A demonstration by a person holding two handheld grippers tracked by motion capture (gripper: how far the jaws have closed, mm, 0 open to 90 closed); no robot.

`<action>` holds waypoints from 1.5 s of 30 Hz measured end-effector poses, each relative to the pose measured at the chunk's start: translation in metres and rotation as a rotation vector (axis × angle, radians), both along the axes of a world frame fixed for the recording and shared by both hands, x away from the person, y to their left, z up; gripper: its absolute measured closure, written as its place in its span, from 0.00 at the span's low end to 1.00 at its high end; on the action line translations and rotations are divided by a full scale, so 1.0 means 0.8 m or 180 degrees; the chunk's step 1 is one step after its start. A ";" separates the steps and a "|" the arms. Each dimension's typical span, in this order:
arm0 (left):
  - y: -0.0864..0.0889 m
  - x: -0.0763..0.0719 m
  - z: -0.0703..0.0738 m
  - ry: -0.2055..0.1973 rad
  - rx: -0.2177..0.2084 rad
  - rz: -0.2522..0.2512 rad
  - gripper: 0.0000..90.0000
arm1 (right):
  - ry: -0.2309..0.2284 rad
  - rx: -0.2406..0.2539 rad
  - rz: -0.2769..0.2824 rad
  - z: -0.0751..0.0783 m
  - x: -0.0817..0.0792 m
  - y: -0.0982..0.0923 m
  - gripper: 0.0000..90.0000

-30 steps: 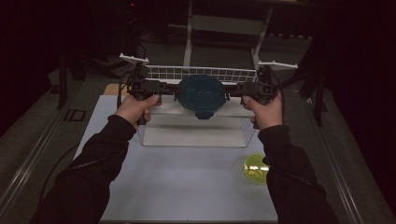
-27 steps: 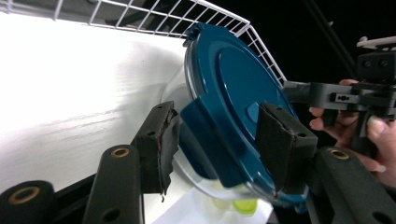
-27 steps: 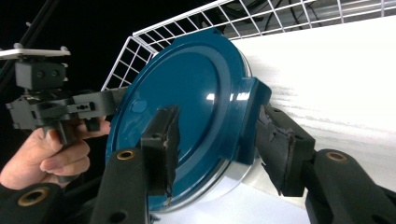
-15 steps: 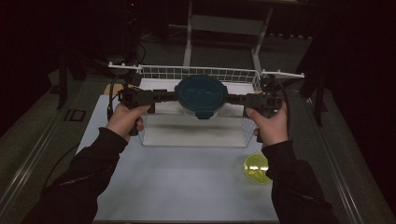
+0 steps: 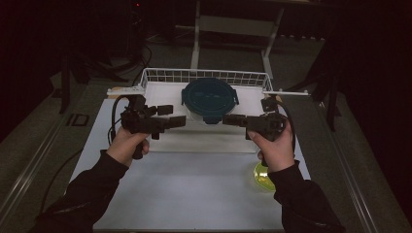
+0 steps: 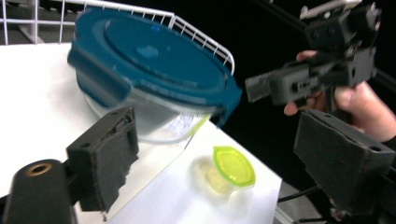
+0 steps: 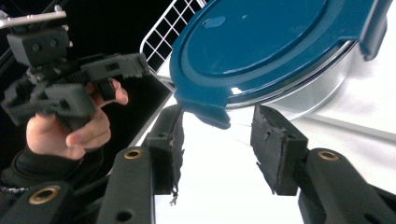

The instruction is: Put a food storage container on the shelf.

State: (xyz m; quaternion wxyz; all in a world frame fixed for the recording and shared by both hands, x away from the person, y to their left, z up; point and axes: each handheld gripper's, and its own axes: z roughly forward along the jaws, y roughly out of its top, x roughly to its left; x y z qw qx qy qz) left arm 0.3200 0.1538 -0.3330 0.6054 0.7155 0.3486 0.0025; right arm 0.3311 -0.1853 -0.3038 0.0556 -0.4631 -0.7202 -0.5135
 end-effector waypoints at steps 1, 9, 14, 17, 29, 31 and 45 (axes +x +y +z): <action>-0.002 -0.007 -0.005 -0.0076 0.0124 0.0040 0.09 | -0.0001 0.0026 0.0002 -0.001 -0.001 0.000 0.63; -0.003 -0.033 -0.033 -0.0244 0.0371 0.0178 0.01 | -0.0029 -0.0044 0.0055 -0.012 -0.003 0.013 0.78; -0.001 -0.050 -0.058 -0.0296 0.0469 0.0216 0.00 | 0.0000 -0.0145 0.0141 -0.018 -0.003 0.023 0.98; -0.001 -0.063 -0.075 -0.0341 0.0539 0.0269 0.00 | 0.0027 -0.0170 0.0175 -0.021 -0.002 0.031 1.00; -0.002 -0.101 -0.132 -0.0384 0.0683 0.0359 0.00 | 0.0011 -0.0193 0.0157 -0.024 0.007 0.045 1.00; -0.003 -0.107 -0.142 -0.0390 0.0664 0.0384 0.00 | 0.0007 -0.0200 0.0148 -0.024 0.010 0.046 1.00; 0.005 -0.122 -0.178 -0.0612 0.0544 0.0638 0.00 | 0.0065 -0.0226 0.0061 -0.029 0.033 0.056 1.00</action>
